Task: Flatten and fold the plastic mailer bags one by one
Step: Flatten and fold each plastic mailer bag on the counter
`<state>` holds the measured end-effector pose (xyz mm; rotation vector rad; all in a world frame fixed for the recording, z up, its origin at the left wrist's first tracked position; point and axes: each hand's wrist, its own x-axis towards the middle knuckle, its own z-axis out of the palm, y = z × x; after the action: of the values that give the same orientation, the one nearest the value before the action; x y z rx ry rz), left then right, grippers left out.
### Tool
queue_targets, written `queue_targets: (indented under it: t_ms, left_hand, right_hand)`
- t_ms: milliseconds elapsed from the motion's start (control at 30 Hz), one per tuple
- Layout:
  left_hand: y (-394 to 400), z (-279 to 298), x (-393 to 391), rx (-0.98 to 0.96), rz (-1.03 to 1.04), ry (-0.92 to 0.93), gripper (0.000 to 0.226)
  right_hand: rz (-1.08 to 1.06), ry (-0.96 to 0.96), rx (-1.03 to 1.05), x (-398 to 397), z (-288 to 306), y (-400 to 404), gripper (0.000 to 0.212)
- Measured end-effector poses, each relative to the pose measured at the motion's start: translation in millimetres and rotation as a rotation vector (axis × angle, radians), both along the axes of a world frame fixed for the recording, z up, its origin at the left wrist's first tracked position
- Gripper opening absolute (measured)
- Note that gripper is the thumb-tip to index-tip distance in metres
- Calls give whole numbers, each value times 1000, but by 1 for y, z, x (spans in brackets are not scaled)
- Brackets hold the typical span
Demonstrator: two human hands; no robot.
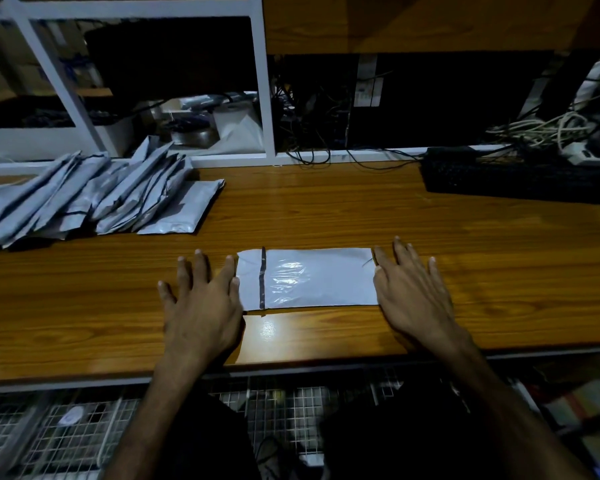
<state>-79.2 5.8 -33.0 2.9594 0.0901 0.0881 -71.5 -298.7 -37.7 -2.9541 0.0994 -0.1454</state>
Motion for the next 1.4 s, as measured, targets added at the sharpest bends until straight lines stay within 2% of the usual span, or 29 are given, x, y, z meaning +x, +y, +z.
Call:
queue_targets:
  t_ms: [267,400,533,667,867,1167,1400]
  left_hand:
    - [-17,26,9,-87,-38,-100,49]
    - [-57,37,32,-112,-156,-114,48]
    - [-82,29,68,-89,-216,-44,46]
    - [-88,15,76,-119,-179,-10,51]
    - [-90,6,71,15,-147,-16,61]
    - [-88,5,67,86,-87,13,60]
    - [-81,7,66,72,-86,17,59]
  right_hand:
    - [30,-145,96,7,26,15,49]
    - [136,-104,111,31,34,53,40]
    - [197,-27,74,54,35,87,39]
    - [151,-13,115,62,24,90,43]
    - [127,-9,20,63,16,90,47]
    - [74,-59,-12,58,11,87,48]
    - [40,-58,18,58,7,80,49]
